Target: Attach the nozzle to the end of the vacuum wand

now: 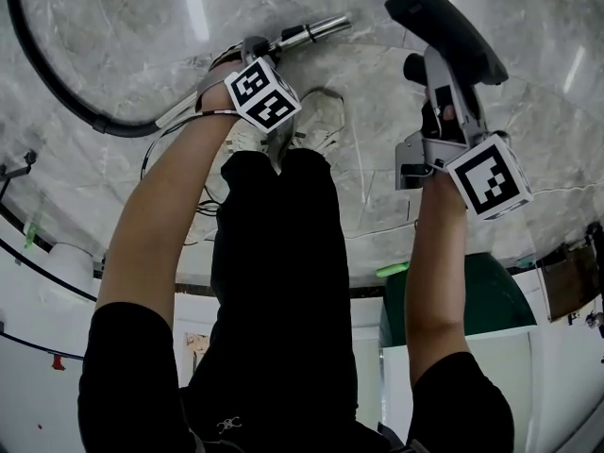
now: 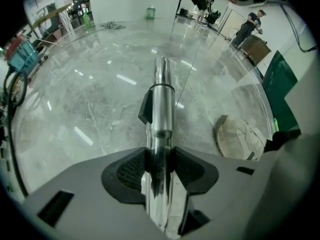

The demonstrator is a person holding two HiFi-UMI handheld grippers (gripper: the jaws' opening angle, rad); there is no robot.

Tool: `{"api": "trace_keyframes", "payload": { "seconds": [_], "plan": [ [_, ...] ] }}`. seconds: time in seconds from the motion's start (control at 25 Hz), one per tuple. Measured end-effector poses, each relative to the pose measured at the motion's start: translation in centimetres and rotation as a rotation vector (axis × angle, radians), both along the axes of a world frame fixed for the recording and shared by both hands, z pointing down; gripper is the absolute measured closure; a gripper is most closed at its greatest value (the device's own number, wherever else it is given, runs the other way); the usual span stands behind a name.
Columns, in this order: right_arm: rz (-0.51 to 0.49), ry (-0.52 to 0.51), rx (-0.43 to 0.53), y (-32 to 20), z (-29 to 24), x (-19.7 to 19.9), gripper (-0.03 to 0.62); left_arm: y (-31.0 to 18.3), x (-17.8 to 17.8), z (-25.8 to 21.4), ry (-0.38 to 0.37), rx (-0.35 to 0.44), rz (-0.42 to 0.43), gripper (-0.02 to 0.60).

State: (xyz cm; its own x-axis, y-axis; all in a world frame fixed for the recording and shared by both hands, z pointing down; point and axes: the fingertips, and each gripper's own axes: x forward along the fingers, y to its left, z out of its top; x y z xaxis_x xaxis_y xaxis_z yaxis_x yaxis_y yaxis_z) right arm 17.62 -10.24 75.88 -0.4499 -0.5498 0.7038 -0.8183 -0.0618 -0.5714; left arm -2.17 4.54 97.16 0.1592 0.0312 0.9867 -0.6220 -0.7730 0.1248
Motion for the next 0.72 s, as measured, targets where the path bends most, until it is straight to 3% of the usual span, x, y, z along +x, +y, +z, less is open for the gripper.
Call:
{"api": "trace_keyframes", "payload": {
  "seconds": [0.24,0.52,0.72],
  "plan": [
    [0.017,-0.037,-0.005,-0.7,-2.5,-1.7,0.413,-1.8,0.8,-8.9,0.168,0.066,-0.016,0.403],
    [-0.077,-0.098,0.084,-1.9,-5.5,-5.3,0.413,-2.8,0.8,-16.4,0.259,0.127,-0.015,0.403],
    [-0.168,-0.285,0.085,-2.2,-7.2,-8.6,0.413,-2.7,-0.5,-18.4,0.318,0.155,-0.037,0.405]
  ]
}}
